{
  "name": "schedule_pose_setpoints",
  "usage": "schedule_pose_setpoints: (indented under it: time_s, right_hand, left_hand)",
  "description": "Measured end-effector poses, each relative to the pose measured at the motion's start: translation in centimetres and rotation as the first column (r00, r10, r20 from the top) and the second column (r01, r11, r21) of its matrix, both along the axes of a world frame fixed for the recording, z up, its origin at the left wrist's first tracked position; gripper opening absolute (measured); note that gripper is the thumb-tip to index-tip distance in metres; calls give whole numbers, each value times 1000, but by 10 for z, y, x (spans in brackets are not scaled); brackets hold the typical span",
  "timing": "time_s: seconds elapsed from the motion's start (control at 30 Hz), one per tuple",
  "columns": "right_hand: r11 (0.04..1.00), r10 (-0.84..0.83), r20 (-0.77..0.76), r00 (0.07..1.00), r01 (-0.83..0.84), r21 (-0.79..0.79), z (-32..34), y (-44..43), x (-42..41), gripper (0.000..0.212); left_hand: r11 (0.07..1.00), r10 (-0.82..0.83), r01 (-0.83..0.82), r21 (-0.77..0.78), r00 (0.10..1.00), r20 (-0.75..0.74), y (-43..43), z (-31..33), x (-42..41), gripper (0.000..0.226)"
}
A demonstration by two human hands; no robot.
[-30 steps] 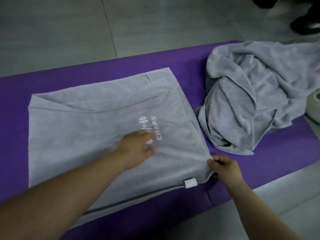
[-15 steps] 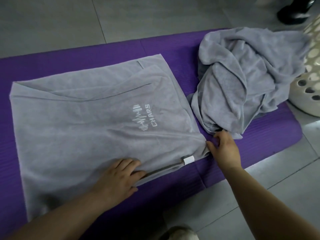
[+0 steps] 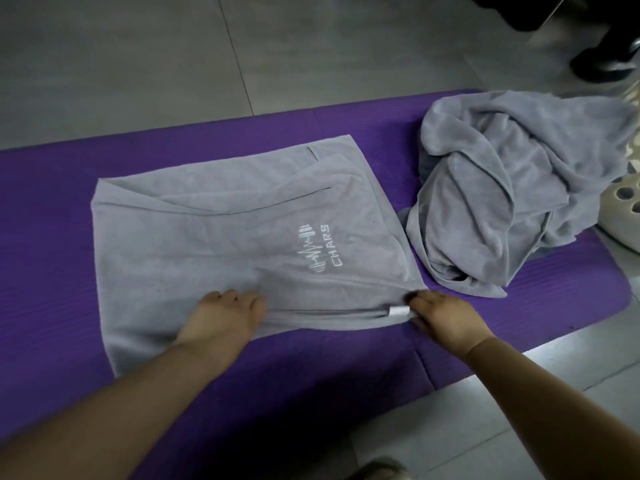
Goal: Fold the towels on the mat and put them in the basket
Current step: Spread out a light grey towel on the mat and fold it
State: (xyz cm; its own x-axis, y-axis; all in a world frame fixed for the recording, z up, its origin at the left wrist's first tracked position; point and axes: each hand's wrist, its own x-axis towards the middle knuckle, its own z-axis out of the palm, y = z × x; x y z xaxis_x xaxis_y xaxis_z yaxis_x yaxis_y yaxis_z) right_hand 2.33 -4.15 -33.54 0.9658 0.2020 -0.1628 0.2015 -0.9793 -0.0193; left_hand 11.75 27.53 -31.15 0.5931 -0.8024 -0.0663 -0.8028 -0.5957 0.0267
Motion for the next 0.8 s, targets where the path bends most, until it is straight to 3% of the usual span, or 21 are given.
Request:
schedule_pose_setpoints:
  time_s: [0.07,0.13,0.17,0.23,0.3,0.4,0.47,0.57,0.63,0.7,0.73,0.8]
  right_hand:
    - [999,12,50,999,-10,-50,11,2,12,19]
    - [998,12,89,996,-7,-56,27,6,30,16]
    - [999,15,114,993,-10,-45,37,9,40,23]
    - [999,29,205,978,-24,-24,65,21,63,34]
    - [999,43,306,951,-37,-26,97,33,89,30]
    - [1000,-4,467,884,-11,29,158,60,131,18]
    - [998,-16,535,845,-17,58,197,81,154,23]
    - [989,-104,611,784,15,150,249,113,180,34]
    - [978,-182,587,789,82,194,279,129,193,38]
    - [978,-184,533,826,98,185,298,138,204,30]
    - [980,-176,502,847,103,170,306,144,207,26]
    - [980,-163,507,846,79,184,315,156,209,29]
  left_hand:
    - [994,92,-92,56,996,-8,18,12,22,32]
    - [974,168,-173,146,985,48,33,41,40,44]
    - [945,239,-238,226,971,24,40,57,47,39]
    - [877,418,-422,232,906,69,60,82,67,22]
    - [795,548,-542,272,835,61,73,105,80,21]
    - [694,710,-711,117,702,53,108,146,100,23]
    - [600,793,-797,-73,604,-71,128,173,111,23]
    - [507,758,-787,-351,601,-253,159,210,119,20]
    - [543,708,-714,-442,672,-215,180,233,117,33]
    - [690,656,-628,-359,753,-56,200,255,112,64]
    - [735,640,-607,-300,769,12,211,264,112,65]
    - [746,646,-605,-278,759,79,233,280,118,36]
